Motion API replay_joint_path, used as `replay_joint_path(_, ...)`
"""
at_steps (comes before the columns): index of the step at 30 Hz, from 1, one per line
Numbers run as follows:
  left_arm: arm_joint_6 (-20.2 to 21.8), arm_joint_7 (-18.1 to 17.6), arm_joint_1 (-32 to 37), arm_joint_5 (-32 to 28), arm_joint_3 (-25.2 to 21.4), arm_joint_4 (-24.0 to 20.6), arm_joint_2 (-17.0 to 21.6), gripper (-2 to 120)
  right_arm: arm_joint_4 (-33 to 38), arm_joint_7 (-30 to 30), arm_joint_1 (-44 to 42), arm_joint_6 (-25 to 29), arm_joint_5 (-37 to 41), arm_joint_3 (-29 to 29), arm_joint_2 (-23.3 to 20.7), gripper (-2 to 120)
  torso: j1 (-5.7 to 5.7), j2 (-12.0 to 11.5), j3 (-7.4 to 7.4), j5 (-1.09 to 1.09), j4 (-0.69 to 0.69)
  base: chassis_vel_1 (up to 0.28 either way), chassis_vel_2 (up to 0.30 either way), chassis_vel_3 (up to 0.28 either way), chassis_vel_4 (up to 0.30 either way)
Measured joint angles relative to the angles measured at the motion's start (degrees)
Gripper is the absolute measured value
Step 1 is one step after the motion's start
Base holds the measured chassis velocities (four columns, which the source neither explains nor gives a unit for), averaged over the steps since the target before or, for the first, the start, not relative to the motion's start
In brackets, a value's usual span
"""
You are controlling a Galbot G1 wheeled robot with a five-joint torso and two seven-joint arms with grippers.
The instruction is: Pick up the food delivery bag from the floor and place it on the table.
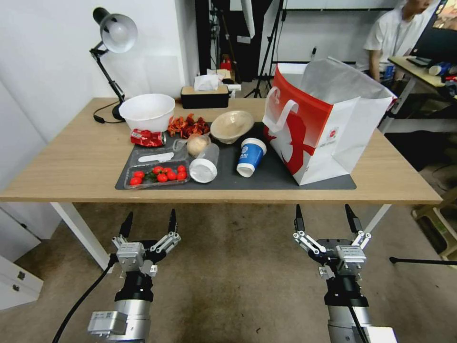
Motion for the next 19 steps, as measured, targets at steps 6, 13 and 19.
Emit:
replay_joint_path(6,0.02,-0.01,0.0,0.0,0.0,-0.01,0.0,100,0.02,0.0,0.0,-0.01,0.03,0.0,0.0,100,0.0,0.0,0.0,0.0,0.0,0.0,0.0,0.0,0.0)
replay_joint_path(13,0.03,-0.01,0.0,-0.01,0.0,-0.03,0.0,100,0.03,0.0,0.0,-0.03,0.04,0.0,0.0,100,0.0,0.0,0.0,0.0,0.0,0.0,0.0,0.0,0.0)
replay_joint_path(19,0.03,-0.01,0.0,-0.01,0.0,-0.03,0.0,100,0.03,0.0,0.0,-0.04,0.04,0.0,0.0,100,0.0,0.0,0.0,0.0,0.0,0.0,0.0,0.0,0.0)
